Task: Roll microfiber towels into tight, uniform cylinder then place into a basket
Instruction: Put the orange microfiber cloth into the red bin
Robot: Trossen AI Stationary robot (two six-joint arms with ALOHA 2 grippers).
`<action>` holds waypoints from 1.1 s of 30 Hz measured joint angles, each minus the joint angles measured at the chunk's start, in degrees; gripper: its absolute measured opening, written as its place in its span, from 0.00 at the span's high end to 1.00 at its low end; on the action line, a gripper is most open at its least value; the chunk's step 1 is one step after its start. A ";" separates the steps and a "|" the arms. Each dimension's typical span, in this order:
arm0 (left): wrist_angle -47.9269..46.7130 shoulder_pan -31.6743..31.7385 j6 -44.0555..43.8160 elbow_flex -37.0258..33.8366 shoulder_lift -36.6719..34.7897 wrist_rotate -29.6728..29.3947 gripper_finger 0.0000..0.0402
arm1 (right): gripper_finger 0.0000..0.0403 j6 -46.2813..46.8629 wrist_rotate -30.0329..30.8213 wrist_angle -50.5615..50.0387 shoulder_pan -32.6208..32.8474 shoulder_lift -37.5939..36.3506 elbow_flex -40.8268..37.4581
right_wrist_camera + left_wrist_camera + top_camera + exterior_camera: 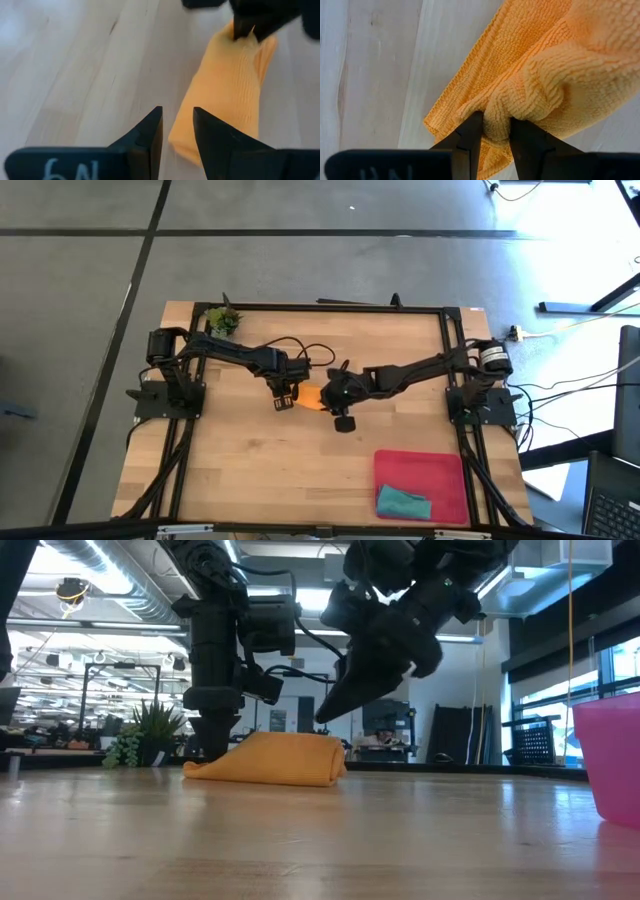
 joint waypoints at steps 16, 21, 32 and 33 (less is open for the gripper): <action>0.07 0.01 0.00 0.00 0.00 0.01 0.79 | 0.73 4.80 11.86 -15.09 2.19 -4.48 4.91; 0.09 0.02 0.00 0.00 0.00 0.04 0.78 | 0.73 4.85 11.91 -12.70 3.39 -4.32 4.91; 0.13 0.02 0.00 0.00 0.00 0.04 0.79 | 0.73 4.63 11.93 -10.27 4.83 -3.74 4.90; 0.13 0.02 0.00 0.00 0.00 0.04 0.79 | 0.73 4.61 11.93 -10.33 4.79 -3.69 4.86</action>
